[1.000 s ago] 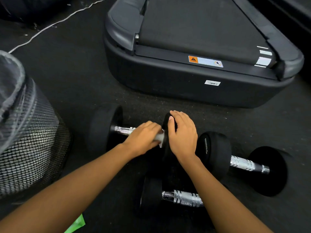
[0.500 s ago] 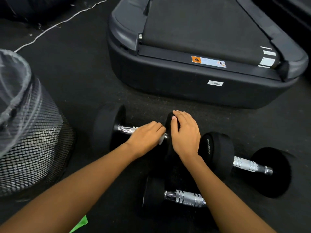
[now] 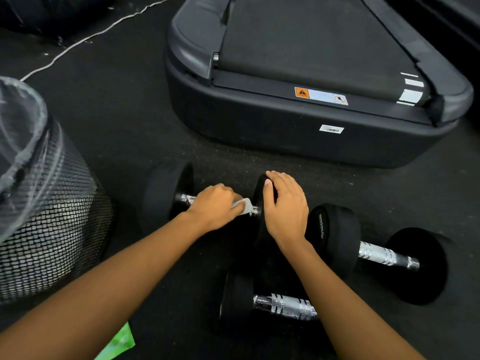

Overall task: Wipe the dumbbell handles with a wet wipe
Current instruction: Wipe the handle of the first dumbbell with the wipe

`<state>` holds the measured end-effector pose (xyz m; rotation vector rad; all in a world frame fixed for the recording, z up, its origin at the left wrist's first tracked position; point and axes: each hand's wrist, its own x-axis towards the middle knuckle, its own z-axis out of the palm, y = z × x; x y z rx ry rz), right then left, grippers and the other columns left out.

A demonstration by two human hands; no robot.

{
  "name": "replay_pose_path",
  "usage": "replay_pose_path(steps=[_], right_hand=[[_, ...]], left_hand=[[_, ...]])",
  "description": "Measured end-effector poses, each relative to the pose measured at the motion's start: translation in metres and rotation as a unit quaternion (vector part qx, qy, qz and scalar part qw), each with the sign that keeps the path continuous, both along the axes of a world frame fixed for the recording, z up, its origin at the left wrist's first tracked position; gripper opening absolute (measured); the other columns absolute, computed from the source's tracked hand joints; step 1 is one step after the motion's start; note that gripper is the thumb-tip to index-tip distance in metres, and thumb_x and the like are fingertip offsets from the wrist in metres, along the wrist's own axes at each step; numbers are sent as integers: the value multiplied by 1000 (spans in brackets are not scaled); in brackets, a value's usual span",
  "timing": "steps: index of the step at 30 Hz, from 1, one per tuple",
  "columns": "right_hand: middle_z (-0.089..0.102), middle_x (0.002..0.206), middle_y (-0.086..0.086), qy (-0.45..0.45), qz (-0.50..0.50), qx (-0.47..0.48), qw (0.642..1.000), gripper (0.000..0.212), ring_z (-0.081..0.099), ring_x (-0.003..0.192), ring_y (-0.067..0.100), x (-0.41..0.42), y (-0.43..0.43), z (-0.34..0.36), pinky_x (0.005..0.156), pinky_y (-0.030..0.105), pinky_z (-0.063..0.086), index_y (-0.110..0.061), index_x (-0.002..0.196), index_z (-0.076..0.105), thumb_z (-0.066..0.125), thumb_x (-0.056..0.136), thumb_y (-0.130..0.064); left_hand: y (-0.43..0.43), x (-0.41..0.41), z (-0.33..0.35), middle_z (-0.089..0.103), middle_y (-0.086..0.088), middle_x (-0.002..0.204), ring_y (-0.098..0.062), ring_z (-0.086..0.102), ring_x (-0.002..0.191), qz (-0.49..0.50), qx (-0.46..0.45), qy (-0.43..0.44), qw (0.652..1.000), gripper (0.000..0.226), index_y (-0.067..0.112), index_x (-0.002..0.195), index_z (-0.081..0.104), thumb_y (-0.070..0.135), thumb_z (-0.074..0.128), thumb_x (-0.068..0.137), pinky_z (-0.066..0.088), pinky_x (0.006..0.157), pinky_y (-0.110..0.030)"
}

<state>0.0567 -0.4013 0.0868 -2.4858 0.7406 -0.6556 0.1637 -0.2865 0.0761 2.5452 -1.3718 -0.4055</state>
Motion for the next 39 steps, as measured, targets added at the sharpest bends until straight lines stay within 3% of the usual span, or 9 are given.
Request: replay_pose_path(steps=[3, 8, 15, 18, 22, 26, 30, 35, 39], right_hand=[[59, 129, 0, 4, -1, 4, 1000, 36, 43, 129, 14, 1, 0, 0, 110, 31, 29, -14, 125, 58, 41, 97, -28], [60, 127, 0, -8, -1, 2, 1000, 42, 45, 128, 15, -1, 1, -2, 109, 30, 29, -14, 123, 60, 36, 93, -32], [61, 126, 0, -12, 0, 0, 1000, 42, 46, 127, 15, 1, 0, -3, 110, 32, 31, -14, 123, 60, 36, 93, -32], [61, 126, 0, -12, -1, 2, 1000, 41, 46, 127, 15, 0, -1, -3, 109, 31, 31, -14, 123, 60, 37, 93, -32], [61, 126, 0, -14, -3, -1, 1000, 40, 46, 127, 15, -1, 0, -3, 109, 30, 30, -14, 122, 60, 38, 94, -31], [60, 127, 0, -11, 0, 3, 1000, 42, 45, 128, 15, 0, 1, -2, 110, 32, 31, -14, 123, 60, 37, 94, -32], [61, 126, 0, -10, -1, 3, 1000, 41, 46, 127, 15, 0, 1, -1, 110, 31, 30, -14, 123, 60, 37, 94, -31], [60, 126, 0, -12, 2, 4, 1000, 42, 46, 127, 15, -1, 1, -2, 109, 31, 31, -14, 123, 60, 36, 93, -31], [61, 126, 0, -11, 1, 2, 1000, 41, 46, 127, 15, -1, 1, -2, 109, 32, 32, -14, 123, 60, 37, 94, -31]], left_hand=[[-18, -6, 3, 64, -7, 90, -23, 60, 85, 30, 33, 80, 996, 30, 20, 86, 62, 36, 38, 95, 49, 76, -39], [-11, -1, 5, 65, -7, 106, -26, 59, 99, 15, 44, 88, 995, 34, 23, 117, 60, 34, 36, 95, 47, 84, -38], [-21, -1, 8, 63, -13, 109, -30, 57, 100, 50, 98, 55, 992, 41, 15, 113, 62, 37, 31, 97, 39, 78, -35], [-21, -6, 3, 63, -9, 109, -26, 58, 99, 7, 55, 97, 994, 33, 17, 110, 59, 32, 33, 97, 45, 84, -38], [-4, 1, 1, 60, -2, 119, -19, 54, 112, -45, 32, 85, 995, 36, 19, 123, 54, 34, 31, 100, 38, 98, -37], [-3, 0, 1, 63, -5, 106, -20, 57, 100, -26, 41, 32, 998, 41, 15, 106, 58, 36, 23, 101, 39, 93, -36], [-15, -11, 0, 63, -7, 103, -22, 58, 97, -44, 19, 28, 998, 37, 12, 102, 58, 32, 28, 101, 41, 89, -34], [6, -4, -3, 50, 3, 136, -13, 43, 125, -87, -22, 39, 995, 41, 18, 136, 44, 35, 36, 99, 26, 106, -27], [7, -8, -6, 51, -1, 128, -15, 44, 120, -91, -70, -26, 993, 43, 13, 129, 48, 33, 54, 91, 29, 103, -26]])
